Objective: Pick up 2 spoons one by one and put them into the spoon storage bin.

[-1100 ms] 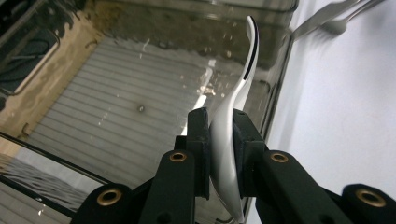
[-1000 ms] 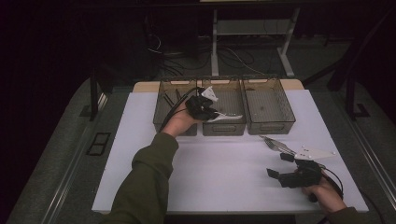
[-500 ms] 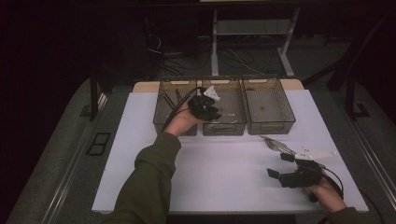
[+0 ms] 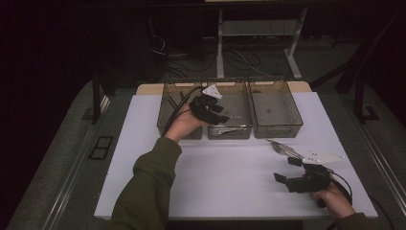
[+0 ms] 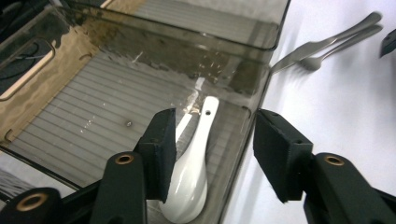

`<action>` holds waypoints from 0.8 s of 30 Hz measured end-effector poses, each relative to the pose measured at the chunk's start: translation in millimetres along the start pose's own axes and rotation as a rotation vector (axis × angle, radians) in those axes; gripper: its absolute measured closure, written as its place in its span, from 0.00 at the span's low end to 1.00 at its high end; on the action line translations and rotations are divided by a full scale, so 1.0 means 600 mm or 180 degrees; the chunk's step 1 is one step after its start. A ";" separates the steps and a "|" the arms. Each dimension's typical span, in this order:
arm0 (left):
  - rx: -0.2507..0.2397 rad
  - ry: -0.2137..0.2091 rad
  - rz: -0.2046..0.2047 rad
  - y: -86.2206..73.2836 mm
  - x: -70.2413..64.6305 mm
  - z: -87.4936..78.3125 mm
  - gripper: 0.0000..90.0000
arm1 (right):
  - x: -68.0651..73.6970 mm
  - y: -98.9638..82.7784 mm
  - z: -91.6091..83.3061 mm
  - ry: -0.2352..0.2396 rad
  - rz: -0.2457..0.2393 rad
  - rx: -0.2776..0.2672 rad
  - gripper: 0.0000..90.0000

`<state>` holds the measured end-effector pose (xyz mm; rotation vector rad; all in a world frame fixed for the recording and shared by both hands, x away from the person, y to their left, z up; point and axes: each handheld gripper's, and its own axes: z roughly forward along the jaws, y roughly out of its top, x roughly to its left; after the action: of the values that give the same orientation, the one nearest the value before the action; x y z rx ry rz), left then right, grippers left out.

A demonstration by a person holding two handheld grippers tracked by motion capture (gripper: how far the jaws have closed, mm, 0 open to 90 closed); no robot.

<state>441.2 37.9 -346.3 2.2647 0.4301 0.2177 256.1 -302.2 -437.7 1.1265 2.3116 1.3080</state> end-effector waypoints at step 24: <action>-0.0205 0.0208 -0.0129 -0.042 -0.063 -0.081 0.36 | 0.000 0.000 0.000 -0.0009 0.0005 -0.0003 0.16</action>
<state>386.1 72.7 -333.5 2.1884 0.4958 0.2815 255.9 -302.1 -437.9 1.1295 2.3082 1.3070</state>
